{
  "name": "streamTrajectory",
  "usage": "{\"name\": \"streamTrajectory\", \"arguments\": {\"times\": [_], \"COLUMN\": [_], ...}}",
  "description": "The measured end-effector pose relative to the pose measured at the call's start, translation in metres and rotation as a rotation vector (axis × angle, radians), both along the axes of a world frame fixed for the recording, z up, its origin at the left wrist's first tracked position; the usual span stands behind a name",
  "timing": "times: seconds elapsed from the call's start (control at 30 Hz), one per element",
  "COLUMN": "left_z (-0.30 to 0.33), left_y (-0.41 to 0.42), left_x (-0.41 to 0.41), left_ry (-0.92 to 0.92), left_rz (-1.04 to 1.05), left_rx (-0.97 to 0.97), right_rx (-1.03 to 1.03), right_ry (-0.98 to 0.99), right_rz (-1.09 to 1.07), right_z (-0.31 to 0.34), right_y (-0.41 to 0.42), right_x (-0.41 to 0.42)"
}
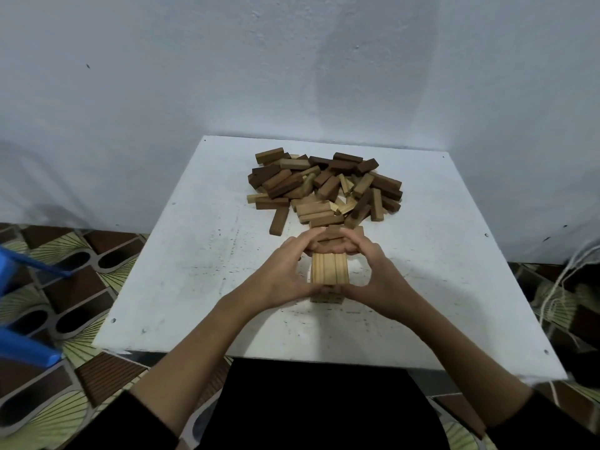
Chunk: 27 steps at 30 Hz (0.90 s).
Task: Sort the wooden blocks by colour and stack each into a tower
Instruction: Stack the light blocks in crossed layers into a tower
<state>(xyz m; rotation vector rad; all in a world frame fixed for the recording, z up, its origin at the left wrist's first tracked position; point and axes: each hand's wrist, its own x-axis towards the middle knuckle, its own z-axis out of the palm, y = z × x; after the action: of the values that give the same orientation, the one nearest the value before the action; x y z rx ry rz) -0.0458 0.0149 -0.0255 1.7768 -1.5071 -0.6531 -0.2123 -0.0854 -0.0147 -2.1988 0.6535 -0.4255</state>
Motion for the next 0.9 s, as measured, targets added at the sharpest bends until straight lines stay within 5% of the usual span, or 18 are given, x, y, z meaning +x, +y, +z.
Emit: {"name": "streamTrajectory", "arguments": {"times": [0.9], "left_z": [-0.0030], "left_y": [0.0005], "left_x": [-0.0046], "left_ry": [0.020], "left_rz": [-0.025], "left_rx": [-0.016], "right_rx": [-0.040], "right_ry": [0.029], "right_rz": [0.010], "right_z": [0.0001], "right_y": [0.0009], "right_x": [0.0001]}}
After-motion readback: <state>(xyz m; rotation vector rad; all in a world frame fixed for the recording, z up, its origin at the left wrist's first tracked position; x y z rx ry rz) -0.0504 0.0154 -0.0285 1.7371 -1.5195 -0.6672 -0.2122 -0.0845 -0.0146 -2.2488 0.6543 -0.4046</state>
